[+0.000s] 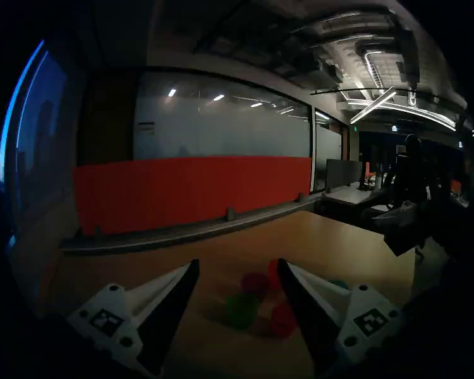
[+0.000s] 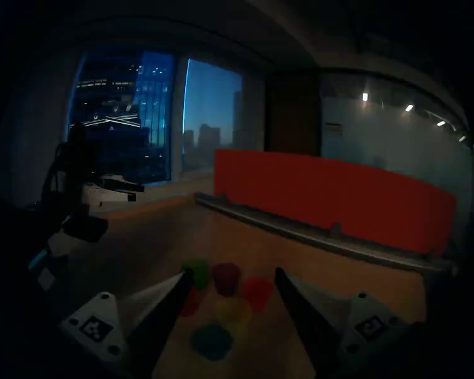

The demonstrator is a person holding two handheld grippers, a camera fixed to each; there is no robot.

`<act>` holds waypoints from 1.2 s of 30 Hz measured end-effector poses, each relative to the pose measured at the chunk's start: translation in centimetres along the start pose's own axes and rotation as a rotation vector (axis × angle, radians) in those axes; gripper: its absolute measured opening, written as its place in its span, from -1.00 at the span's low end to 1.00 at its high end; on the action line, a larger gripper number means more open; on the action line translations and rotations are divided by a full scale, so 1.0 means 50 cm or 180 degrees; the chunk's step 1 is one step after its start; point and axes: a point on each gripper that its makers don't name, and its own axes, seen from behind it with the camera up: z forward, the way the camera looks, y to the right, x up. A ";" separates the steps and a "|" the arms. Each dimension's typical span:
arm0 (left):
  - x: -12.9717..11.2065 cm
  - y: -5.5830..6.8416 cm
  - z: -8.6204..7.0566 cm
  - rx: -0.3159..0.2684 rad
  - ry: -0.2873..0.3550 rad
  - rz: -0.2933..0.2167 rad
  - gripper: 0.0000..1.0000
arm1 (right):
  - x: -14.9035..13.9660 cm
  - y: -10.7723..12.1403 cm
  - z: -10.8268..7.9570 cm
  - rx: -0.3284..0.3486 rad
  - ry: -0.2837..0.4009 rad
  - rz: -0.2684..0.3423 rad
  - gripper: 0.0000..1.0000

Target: Pour water

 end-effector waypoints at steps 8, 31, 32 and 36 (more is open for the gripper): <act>-0.060 -0.008 0.021 -0.0025 -0.0135 -0.0009 0.83 | -0.068 -0.006 0.013 0.0086 -0.0232 0.0029 1.00; -0.192 0.001 0.048 -0.0070 -0.0375 0.0044 0.83 | -0.219 -0.042 0.035 0.0222 -0.0693 0.0015 1.00; -0.197 0.002 0.049 -0.0072 -0.0385 0.0043 0.83 | -0.225 -0.044 0.035 0.0227 -0.0710 0.0018 1.00; -0.213 0.006 0.055 -0.0083 -0.0411 0.0028 0.83 | -0.251 -0.050 0.039 0.0244 -0.0779 0.0027 1.00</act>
